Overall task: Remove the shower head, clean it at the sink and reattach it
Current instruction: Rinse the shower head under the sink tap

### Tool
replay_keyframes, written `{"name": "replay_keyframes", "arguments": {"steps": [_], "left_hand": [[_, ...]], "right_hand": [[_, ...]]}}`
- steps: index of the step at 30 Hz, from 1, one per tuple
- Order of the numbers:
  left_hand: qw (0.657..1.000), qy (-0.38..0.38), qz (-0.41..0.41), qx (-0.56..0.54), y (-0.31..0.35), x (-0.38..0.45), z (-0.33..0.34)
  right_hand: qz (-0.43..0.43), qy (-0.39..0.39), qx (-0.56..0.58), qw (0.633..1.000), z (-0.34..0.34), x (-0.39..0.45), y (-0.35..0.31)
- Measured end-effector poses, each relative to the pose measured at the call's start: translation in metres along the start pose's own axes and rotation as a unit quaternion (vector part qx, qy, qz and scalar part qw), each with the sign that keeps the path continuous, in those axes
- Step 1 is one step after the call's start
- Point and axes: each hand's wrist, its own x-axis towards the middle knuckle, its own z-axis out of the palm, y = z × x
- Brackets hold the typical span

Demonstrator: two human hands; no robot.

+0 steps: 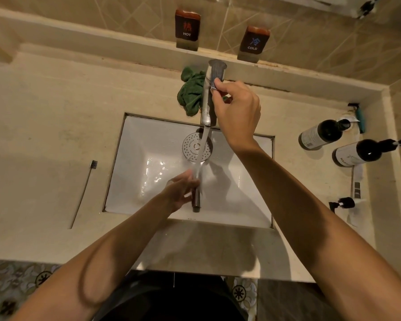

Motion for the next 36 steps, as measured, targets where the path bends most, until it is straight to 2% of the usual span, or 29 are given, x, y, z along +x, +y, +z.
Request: {"name": "replay_keyframes", "arguments": {"steps": [17, 36], "left_hand": [[0.999, 0.006, -0.032, 0.0, -0.014, -0.023, -0.015], [0.999, -0.019, -0.027, -0.023, -0.008, -0.038, -0.017]], "right_hand": [[-0.034, 0.003, -0.039, 0.999, -0.002, -0.003, 0.002], [-0.069, 0.031, -0.065, 0.995, -0.001, -0.005, 0.003]]}}
